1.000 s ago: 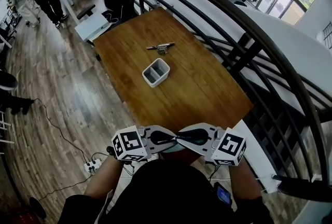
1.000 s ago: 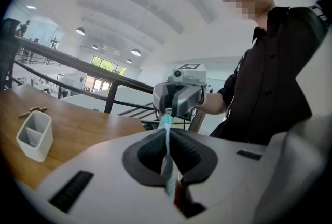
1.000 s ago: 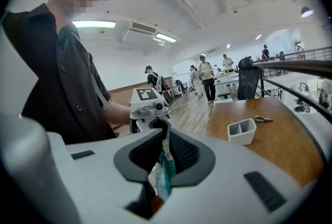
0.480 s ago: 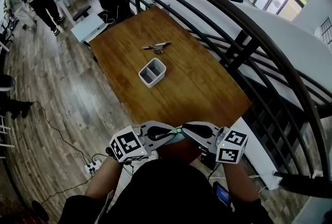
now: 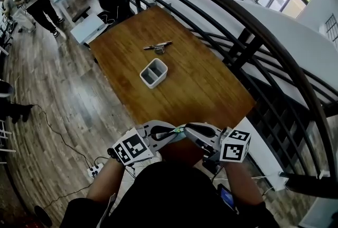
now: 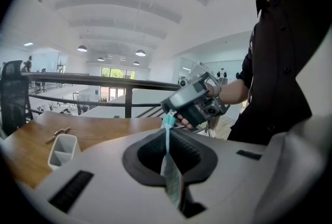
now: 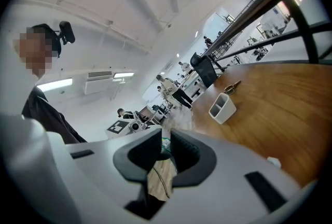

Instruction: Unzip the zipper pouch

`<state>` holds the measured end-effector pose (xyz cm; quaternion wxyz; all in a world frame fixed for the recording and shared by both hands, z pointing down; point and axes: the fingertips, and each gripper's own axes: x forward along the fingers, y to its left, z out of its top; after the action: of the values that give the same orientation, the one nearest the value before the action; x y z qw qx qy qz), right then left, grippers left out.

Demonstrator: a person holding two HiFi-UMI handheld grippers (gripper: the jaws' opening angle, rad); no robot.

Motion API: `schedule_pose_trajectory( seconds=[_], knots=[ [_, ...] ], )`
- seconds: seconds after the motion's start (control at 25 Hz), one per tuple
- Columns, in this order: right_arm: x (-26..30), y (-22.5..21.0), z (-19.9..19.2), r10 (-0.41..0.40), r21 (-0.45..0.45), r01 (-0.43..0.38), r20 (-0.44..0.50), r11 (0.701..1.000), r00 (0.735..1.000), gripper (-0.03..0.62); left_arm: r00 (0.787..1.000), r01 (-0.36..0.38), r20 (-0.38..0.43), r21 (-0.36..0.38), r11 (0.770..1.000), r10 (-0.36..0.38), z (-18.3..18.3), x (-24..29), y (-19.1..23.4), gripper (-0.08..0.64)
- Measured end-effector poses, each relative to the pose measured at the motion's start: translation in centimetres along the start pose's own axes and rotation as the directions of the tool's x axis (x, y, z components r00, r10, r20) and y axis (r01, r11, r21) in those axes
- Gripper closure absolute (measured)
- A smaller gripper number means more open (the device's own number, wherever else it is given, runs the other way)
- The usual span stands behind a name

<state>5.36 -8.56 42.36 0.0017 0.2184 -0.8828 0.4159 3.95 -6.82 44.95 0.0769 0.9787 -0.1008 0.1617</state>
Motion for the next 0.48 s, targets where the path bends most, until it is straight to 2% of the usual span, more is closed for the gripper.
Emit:
schedule_pose_trajectory(
  seconds=[0.36,0.48],
  knots=[
    [-0.1,-0.6,-0.9,-0.007,0.065,0.01,-0.041,0.998,0.999,0.544,1.0,-0.004,-0.009,-0.002,1.0,0.004,-0.3,0.2,0.1,0.543],
    [0.1,-0.8,-1.3,-0.021,0.052,0.024,-0.062,0.998,0.998,0.551,1.0,0.001,-0.02,0.002,1.0,-0.001,-0.6,0.3,0.0,0.543]
  ],
)
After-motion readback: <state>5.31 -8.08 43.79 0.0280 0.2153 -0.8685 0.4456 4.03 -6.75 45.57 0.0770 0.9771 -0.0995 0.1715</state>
